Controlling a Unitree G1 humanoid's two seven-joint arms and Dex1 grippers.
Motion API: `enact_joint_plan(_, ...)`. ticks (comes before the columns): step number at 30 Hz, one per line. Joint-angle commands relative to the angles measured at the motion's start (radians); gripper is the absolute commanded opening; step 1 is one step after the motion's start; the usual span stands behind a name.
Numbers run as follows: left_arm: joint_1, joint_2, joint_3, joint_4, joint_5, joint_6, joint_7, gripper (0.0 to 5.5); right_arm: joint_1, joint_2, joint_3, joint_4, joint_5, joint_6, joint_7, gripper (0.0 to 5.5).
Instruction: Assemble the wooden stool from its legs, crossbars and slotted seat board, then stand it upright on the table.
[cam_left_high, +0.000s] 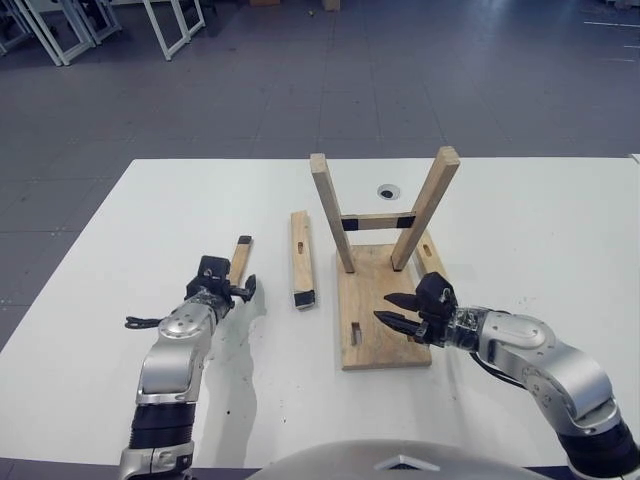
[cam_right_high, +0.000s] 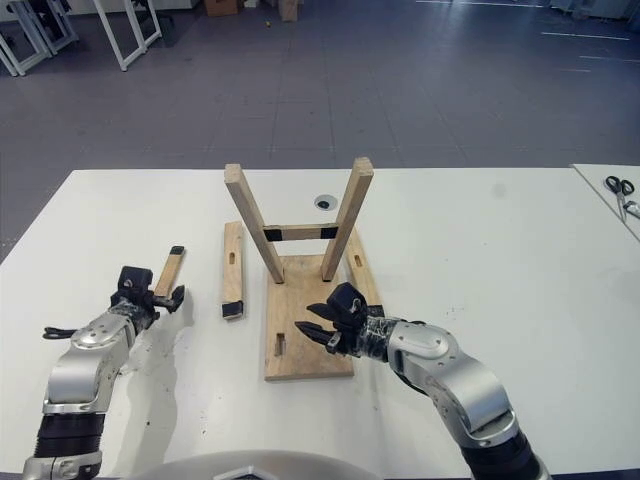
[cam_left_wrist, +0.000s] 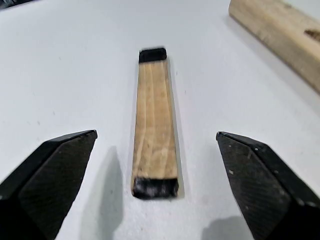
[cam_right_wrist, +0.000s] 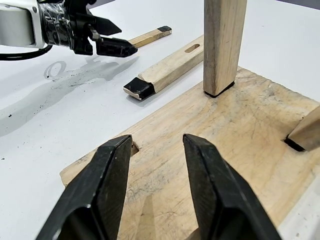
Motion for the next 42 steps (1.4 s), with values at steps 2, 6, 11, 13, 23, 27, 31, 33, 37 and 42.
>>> enact_joint_plan(2,0.03,-0.017,-0.009,0.167,0.0,-0.038,-0.023,4.04,-0.035,0.008,-0.005,-0.007,0.009,0.018,-0.012,1.86)
enact_joint_plan(6,0.018,-0.043,-0.009,0.195,-0.026,-0.05,-0.026,3.5,-0.043,0.007,-0.01,-0.004,0.013,0.022,-0.017,1.86)
enact_joint_plan(11,0.036,-0.072,-0.012,0.19,-0.023,-0.053,0.009,2.67,-0.048,0.017,-0.017,-0.001,0.014,0.022,-0.035,1.86)
enact_joint_plan(13,0.039,-0.081,-0.006,0.211,-0.023,-0.065,0.016,2.32,-0.055,0.025,-0.019,0.003,0.014,0.023,-0.047,1.86)
enact_joint_plan(23,0.063,-0.1,0.042,0.254,-0.02,-0.253,0.031,1.32,-0.105,0.058,-0.024,0.034,0.01,0.023,-0.09,1.86)
enact_joint_plan(27,0.237,-0.173,0.009,-0.055,-0.056,-0.536,-0.008,1.32,-0.191,0.148,-0.073,0.085,0.09,0.093,-0.122,1.86)
enact_joint_plan(31,0.416,-0.224,-0.085,-0.322,-0.087,-0.645,-0.046,1.32,-0.28,0.291,-0.158,0.138,0.236,0.198,-0.177,1.86)
enact_joint_plan(33,0.441,-0.205,-0.137,-0.388,-0.095,-0.653,-0.089,1.32,-0.303,0.359,-0.195,0.146,0.318,0.258,-0.215,2.13)
enact_joint_plan(37,0.441,-0.152,-0.182,-0.412,-0.117,-0.65,-0.177,1.32,-0.351,0.456,-0.272,0.176,0.487,0.365,-0.278,2.79)
enact_joint_plan(42,0.449,-0.137,-0.2,-0.426,-0.133,-0.65,-0.198,1.32,-0.412,0.495,-0.311,0.242,0.569,0.408,-0.34,2.79)
